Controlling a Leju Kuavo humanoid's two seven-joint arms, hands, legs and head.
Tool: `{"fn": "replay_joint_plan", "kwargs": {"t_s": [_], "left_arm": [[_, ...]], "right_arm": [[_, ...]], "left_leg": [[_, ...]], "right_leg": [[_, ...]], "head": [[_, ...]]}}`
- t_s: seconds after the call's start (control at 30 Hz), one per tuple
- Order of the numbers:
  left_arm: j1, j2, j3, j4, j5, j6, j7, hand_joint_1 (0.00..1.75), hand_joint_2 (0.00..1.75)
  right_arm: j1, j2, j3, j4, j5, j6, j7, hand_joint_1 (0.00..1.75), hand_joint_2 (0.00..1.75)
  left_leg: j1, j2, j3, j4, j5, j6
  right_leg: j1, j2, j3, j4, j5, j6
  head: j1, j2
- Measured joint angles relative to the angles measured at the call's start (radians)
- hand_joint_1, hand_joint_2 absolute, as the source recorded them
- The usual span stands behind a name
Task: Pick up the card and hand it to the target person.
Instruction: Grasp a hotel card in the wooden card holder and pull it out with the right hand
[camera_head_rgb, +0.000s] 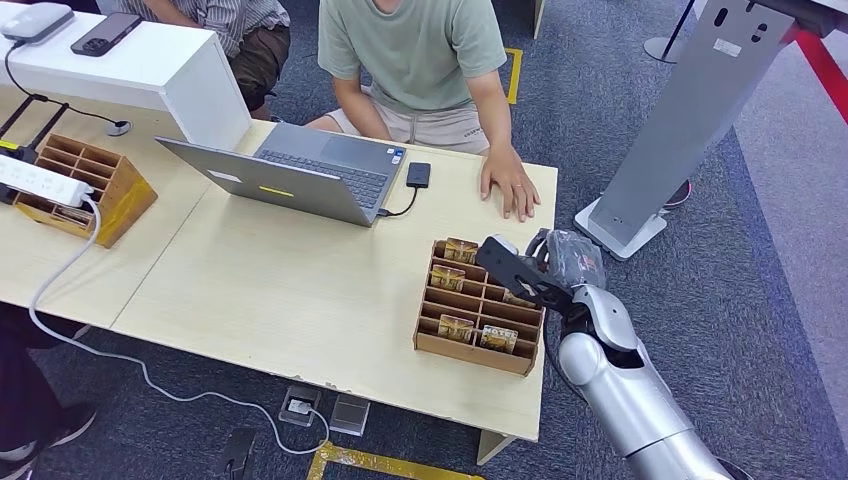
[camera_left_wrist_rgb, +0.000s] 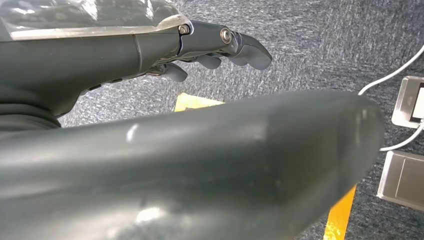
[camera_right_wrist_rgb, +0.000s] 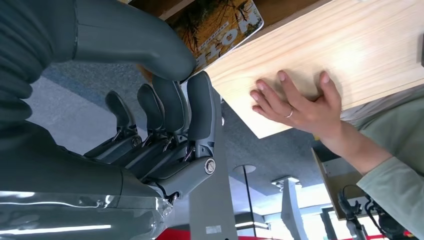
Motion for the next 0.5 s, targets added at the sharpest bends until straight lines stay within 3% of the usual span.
{"fn": "replay_joint_plan", "kwargs": {"t_s": [0.5], "left_arm": [[0.000,-0.001,0.000,0.000,0.008,0.007,0.001,0.00,0.00]], "right_arm": [[-0.012,0.012,0.006,0.016,-0.029,-0.016,-0.015,1.57,1.75]], "left_leg": [[0.000,0.000,0.000,0.000,0.000,0.000]], "right_leg": [[0.000,0.000,0.000,0.000,0.000,0.000]], "head": [[0.000,0.000]]}}
